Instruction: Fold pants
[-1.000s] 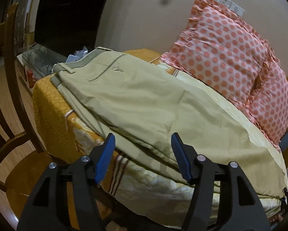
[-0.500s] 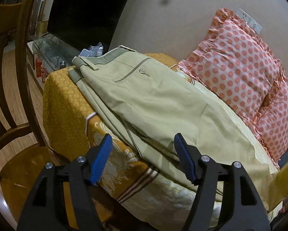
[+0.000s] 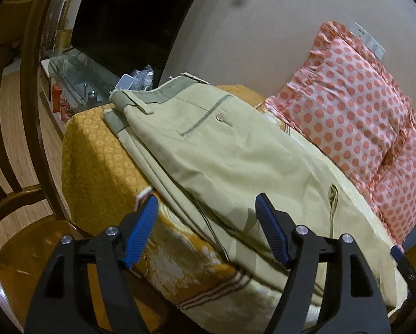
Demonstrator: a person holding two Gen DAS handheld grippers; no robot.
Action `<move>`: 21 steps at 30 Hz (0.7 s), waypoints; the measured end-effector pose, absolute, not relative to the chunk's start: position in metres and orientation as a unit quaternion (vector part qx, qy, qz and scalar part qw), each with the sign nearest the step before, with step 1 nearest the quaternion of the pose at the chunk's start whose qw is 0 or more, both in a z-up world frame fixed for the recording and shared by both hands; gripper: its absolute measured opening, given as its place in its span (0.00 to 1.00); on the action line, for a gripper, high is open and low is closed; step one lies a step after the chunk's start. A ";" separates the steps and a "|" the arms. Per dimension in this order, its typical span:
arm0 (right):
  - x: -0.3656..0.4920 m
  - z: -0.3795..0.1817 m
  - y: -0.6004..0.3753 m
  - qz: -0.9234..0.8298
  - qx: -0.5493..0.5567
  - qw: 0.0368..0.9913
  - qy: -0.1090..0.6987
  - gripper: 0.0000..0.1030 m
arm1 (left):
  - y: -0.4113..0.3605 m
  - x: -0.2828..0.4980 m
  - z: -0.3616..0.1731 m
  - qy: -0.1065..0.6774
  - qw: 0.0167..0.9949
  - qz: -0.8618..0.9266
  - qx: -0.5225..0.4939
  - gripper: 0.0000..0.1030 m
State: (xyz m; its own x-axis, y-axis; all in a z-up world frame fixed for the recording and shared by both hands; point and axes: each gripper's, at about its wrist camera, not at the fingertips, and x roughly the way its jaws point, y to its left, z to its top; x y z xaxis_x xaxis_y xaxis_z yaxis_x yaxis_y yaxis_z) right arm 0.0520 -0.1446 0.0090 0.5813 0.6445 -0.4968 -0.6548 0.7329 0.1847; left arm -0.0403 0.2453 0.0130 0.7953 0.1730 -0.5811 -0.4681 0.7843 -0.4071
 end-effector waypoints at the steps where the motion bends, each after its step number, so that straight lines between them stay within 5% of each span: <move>1: 0.061 -0.001 -0.139 0.344 -0.024 0.887 0.308 0.58 | 0.247 -0.039 0.014 0.263 0.907 0.178 -0.277 0.70; 3: 0.080 -0.026 -0.136 0.325 -0.036 0.869 0.372 0.55 | 0.251 -0.035 0.015 0.265 0.906 0.182 -0.277 0.70; 12: 0.072 -0.026 -0.137 0.344 -0.008 0.870 0.353 0.64 | 0.268 -0.013 0.016 0.269 0.899 0.201 -0.282 0.69; 14: 0.068 -0.026 -0.139 0.348 -0.002 0.870 0.351 0.64 | 0.274 -0.008 0.016 0.269 0.891 0.217 -0.293 0.59; 18: 0.071 -0.025 -0.143 0.359 0.019 0.866 0.347 0.64 | 0.300 -0.011 0.007 0.248 0.855 0.223 -0.397 0.23; 21: 0.065 -0.023 -0.159 0.367 0.036 0.866 0.339 0.64 | 0.305 -0.006 0.008 0.247 0.851 0.221 -0.407 0.11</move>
State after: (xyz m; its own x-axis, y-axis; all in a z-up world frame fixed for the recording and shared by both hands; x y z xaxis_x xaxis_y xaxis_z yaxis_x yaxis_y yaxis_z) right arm 0.0654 -0.1595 -0.0225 0.5010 0.6594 -0.5605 -0.6110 0.7282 0.3105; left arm -0.0060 0.3046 0.0075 0.7802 0.1764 -0.6001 -0.5777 0.5710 -0.5833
